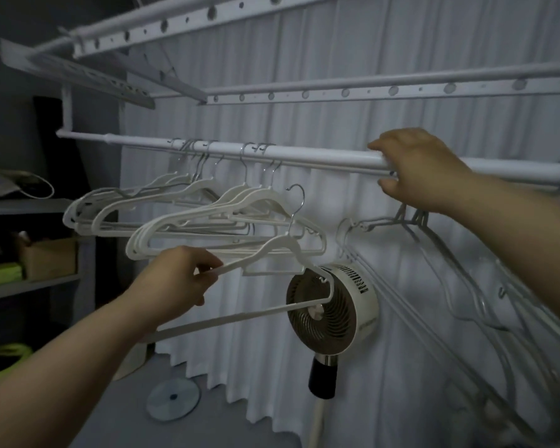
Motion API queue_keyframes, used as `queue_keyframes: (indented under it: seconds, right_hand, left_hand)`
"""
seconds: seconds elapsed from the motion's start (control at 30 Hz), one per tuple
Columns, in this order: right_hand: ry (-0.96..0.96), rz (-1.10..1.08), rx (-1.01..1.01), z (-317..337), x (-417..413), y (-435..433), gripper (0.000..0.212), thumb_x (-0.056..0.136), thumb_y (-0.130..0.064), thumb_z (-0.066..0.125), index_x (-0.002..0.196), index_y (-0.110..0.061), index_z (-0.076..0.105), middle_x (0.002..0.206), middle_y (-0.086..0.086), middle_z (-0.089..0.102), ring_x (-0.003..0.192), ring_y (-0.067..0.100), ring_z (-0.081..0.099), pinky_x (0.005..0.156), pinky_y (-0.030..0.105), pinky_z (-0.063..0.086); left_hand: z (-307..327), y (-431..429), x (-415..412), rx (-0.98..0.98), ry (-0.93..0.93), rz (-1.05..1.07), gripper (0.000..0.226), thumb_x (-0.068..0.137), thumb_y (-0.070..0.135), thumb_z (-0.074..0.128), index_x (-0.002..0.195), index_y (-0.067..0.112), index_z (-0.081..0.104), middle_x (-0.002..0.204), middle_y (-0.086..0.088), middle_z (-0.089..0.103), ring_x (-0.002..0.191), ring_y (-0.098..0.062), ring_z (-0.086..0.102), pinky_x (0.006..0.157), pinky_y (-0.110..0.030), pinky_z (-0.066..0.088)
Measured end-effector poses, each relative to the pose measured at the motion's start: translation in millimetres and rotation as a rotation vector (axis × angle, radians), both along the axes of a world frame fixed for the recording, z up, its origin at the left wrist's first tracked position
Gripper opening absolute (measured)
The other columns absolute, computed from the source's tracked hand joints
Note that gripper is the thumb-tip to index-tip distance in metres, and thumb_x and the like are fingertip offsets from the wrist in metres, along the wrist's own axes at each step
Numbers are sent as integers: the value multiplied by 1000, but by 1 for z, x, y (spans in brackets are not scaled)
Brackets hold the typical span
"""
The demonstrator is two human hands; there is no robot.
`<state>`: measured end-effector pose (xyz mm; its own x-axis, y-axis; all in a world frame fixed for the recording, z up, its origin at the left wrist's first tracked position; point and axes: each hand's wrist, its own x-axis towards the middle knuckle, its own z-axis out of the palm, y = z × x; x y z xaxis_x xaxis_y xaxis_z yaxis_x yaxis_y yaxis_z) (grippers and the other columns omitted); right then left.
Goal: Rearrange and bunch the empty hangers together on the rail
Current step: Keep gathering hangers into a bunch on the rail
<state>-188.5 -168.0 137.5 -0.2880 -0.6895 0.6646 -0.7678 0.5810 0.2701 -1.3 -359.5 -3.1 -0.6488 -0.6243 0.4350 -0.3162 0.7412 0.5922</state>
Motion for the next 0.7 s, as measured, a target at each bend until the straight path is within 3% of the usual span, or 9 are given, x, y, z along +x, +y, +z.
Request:
queue_keyframes:
  seconds: [0.1, 0.2, 0.3, 0.37, 0.43, 0.57, 0.7]
  right_hand:
    - [-174, 77, 31, -10, 26, -12, 55, 89, -21, 54, 140, -17, 33, 144, 7, 38, 129, 25, 38, 103, 31, 30]
    - [-380, 83, 146, -29, 47, -29, 64, 89, -26, 55, 144, -16, 24, 149, 7, 32, 131, 23, 39, 105, 30, 32]
    - [-520, 124, 117, -42, 67, -42, 60, 90, -26, 54, 142, -16, 27, 146, 7, 37, 122, 23, 48, 93, 27, 39]
    - [-684, 225, 59, -47, 83, -46, 41, 91, -19, 53, 131, -12, 45, 131, 9, 53, 96, 21, 59, 69, 25, 48]
    - [-833, 281, 67, -46, 96, -43, 24, 89, -15, 55, 113, -12, 59, 116, 10, 64, 75, 14, 62, 52, 18, 50]
    - [-1075, 365, 146, -45, 127, -28, 8, 87, -16, 58, 87, -19, 65, 91, 2, 69, 61, 2, 65, 52, 16, 54]
    - [-1124, 408, 83, -49, 152, -20, 27, 91, -20, 48, 70, -10, 62, 60, -4, 67, 51, 5, 58, 43, 15, 47]
  left_hand:
    - [0, -5, 25, -7, 10, -65, 14, 89, 16, 55, 95, 25, 64, 72, 10, 61, 44, 8, 58, 53, -18, 45]
    - [-2, -7, 57, 6, 46, -160, 27, 87, 11, 57, 75, 35, 58, 69, 12, 59, 46, 7, 58, 50, -13, 45]
    - [-5, -11, 92, 6, 69, -270, 33, 85, 6, 59, 75, 37, 60, 61, 18, 65, 45, 5, 57, 49, -7, 44]
    - [-7, -16, 112, 24, 69, -313, 32, 84, 5, 59, 76, 36, 63, 63, 32, 63, 44, 4, 57, 49, -6, 43]
    - [-11, -22, 123, 85, 84, -334, 37, 83, 5, 61, 72, 40, 69, 65, 28, 65, 46, 2, 58, 49, -9, 45]
    - [-23, -33, 145, 176, 75, -392, 49, 83, 4, 61, 68, 50, 70, 62, 18, 68, 47, -1, 59, 48, -10, 45]
    - [-31, -36, 159, 180, 15, -458, 52, 82, 0, 60, 65, 47, 71, 61, 14, 68, 47, -1, 59, 48, -12, 45]
